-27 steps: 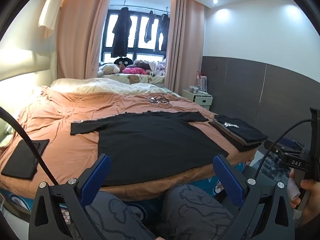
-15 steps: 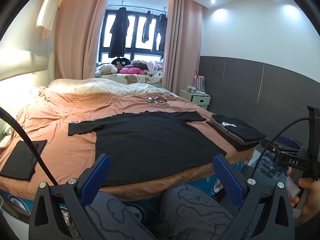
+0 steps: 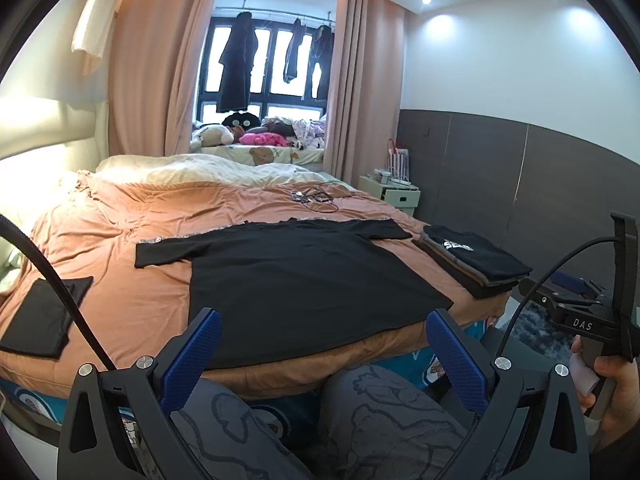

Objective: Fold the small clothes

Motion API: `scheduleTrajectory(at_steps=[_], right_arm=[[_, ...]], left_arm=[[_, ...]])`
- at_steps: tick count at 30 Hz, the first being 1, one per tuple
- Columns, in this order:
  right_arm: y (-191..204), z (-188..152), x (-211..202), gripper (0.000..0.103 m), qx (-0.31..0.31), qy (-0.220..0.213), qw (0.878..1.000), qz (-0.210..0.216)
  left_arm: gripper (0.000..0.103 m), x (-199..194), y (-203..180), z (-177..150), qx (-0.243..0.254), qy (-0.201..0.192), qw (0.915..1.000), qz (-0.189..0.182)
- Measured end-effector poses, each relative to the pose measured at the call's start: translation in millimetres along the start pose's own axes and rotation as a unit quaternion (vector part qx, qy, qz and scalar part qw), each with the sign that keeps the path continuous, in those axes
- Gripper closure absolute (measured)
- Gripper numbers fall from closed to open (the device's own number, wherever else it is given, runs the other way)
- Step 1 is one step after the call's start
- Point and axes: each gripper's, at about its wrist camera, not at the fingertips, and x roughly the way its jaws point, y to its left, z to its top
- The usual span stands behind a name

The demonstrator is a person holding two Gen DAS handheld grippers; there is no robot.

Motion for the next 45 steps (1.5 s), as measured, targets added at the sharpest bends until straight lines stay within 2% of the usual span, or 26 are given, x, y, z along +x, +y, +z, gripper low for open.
scheduleTrajectory(at_steps=[45], right_arm=[[0.8, -7.1, -5.2, 0.000, -0.009, -0.014, 1.000, -0.009]], left_arm=[[0.001, -12.9, -0.5, -8.4, 0.004, -0.012, 0.9998, -0.014]])
